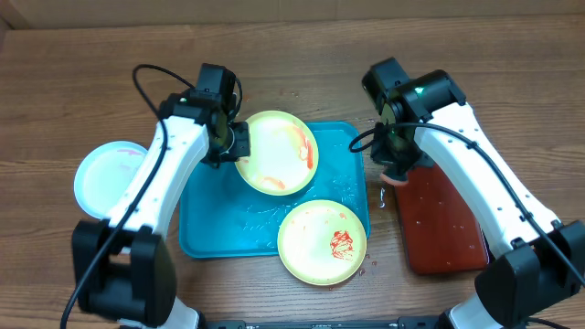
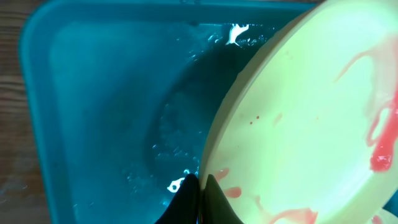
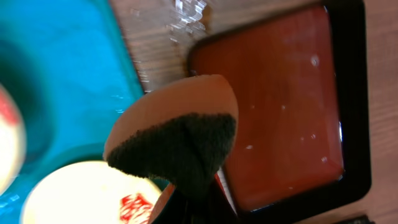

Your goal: Clean dirty plates on tray and stack at the side

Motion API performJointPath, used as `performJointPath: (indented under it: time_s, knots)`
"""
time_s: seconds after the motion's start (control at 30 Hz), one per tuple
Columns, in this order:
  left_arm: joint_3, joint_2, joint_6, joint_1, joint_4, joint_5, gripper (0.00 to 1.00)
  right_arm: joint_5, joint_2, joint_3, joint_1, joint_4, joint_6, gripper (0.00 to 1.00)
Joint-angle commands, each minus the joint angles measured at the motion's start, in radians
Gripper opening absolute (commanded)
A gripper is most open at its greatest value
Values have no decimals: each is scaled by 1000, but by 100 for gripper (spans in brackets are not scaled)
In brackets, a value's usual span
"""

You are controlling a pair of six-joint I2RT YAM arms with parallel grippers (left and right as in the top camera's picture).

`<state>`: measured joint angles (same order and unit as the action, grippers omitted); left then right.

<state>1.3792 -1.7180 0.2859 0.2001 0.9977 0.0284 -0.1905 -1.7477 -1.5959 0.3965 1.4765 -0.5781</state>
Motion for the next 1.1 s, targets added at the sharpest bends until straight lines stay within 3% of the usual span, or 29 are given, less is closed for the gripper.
performJointPath:
  time_s: [0.0, 0.2, 0.43, 0.67, 0.87, 1.07]
  knots:
    - [-2, 77, 8, -9, 33, -69, 4, -15, 6, 84, -50, -26, -33, 4]
    - [-2, 166, 5, 31, 106, -262, 4, -13, 6, 253, -171, -105, -32, 4]
    - [0, 209, -18, 171, 134, -541, 4, 35, 6, 398, -278, -200, -6, 4]
    - [103, 209, 29, 299, 293, -898, 4, 35, 6, 408, -287, -212, 4, 4]
    - [192, 209, 31, 307, 364, -1003, 4, 35, 6, 408, -286, -216, 6, 4]
    - [209, 207, -194, 341, 286, -1095, 4, 35, 6, 408, -287, -218, 6, 4]
